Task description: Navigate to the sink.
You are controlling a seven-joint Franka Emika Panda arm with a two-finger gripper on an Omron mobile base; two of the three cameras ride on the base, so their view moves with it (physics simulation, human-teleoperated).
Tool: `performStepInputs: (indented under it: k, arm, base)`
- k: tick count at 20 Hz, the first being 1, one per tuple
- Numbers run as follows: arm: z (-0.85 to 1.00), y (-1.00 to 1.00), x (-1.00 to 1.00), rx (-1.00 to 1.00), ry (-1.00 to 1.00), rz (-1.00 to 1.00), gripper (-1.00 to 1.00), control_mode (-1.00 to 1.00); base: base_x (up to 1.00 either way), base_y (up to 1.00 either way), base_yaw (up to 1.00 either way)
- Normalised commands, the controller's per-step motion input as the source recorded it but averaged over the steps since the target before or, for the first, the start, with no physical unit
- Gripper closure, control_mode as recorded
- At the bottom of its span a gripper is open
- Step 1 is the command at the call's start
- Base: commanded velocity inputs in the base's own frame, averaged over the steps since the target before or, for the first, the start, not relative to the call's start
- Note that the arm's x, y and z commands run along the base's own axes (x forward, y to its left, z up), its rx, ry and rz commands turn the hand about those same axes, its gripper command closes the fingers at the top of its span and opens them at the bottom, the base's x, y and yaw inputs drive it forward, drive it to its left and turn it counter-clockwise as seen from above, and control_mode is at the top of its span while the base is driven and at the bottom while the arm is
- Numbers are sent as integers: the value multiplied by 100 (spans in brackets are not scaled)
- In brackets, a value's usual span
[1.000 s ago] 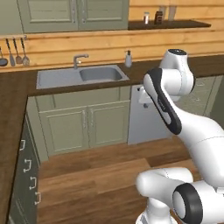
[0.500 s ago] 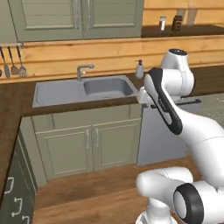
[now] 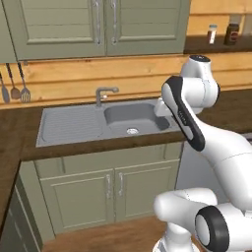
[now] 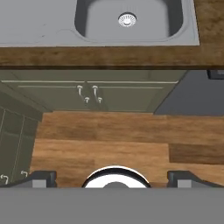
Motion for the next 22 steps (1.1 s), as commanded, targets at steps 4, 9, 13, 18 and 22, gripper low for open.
performStepInputs:
  k: [4,9,13,18,22]
  arm:
    - [0,0,0,0,0,0,-100,100]
    - [0,0,0,0,0,0,-100,100]
    - [0,0,0,0,0,0,-100,100]
    - [0,0,0,0,0,0,-100,100]
    - [0,0,0,0,0,0,-100,100]
  base:
    - [82,-22,7]
    - [75,-17,5]
    - [73,-17,5]
    - [52,-10,4]
    - [42,0,0]
